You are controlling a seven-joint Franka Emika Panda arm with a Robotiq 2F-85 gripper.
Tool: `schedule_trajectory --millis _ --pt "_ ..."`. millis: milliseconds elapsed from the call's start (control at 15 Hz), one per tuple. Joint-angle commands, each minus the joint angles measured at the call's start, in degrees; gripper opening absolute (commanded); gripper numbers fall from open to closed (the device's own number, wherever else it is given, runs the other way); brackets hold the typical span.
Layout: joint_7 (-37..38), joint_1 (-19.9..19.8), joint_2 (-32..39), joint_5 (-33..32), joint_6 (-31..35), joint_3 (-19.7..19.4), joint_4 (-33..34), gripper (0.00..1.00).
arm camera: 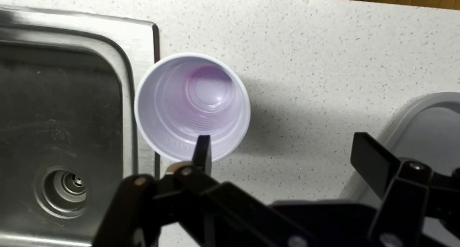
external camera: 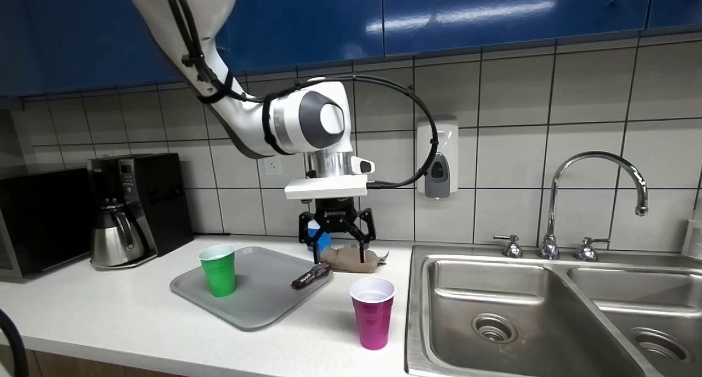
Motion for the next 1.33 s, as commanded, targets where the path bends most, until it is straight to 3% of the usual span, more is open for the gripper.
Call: schedule_trajectory --millis 0,1267 --pt "-1.77 -1.46 2.53 -0.12 1.34 0.20 1.97 1.00" --pt "-0.55 -1.72 3.13 0.01 2.31 0.80 0.90 1.00"
